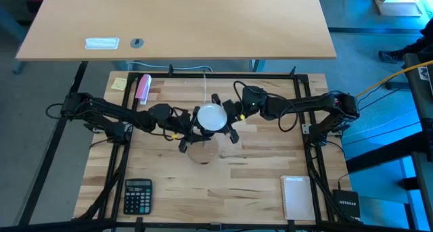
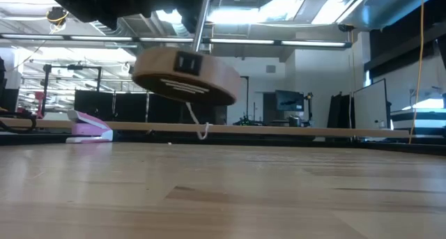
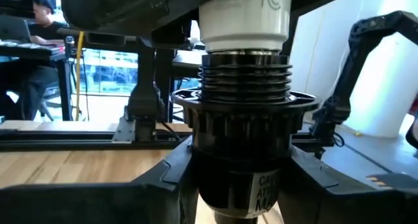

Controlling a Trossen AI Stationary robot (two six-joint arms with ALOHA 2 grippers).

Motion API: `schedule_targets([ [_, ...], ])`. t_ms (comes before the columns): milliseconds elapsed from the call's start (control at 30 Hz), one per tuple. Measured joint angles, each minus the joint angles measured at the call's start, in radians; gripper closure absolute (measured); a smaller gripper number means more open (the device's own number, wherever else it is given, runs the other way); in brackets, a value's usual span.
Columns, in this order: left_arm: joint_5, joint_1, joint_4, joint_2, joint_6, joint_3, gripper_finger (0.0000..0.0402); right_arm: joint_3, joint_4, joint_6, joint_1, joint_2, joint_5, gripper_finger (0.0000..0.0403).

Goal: Screw lightbulb
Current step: Remove the white lightbulb from the brown lamp

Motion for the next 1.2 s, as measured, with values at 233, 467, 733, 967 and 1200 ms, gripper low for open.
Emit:
schedule_targets([
  [233,-0.030,0.007,-0.006,0.000,0.000,0.000,0.0264,0.000,0.006,0.004,0.000,0.000,0.040,0.0252],
  [467,-0.085,0.022,-0.071,-0.005,0.005,0.003,0.0262,0.043,-0.082,0.011,-0.002,-0.002,0.061,0.0252],
  [733,-0.106,0.022,-0.081,-0.005,0.024,0.003,0.0260,0.093,-0.190,-0.016,-0.001,-0.004,0.083,0.0252],
  [967,-0.108,0.022,-0.079,-0.003,0.023,0.001,0.0263,0.095,-0.223,-0.029,-0.001,-0.004,0.101,0.0252],
  [1200,-0.110,0.023,-0.067,-0.001,0.024,-0.002,0.0260,0.097,-0.243,-0.045,0.000,0.000,0.128,0.0240],
])
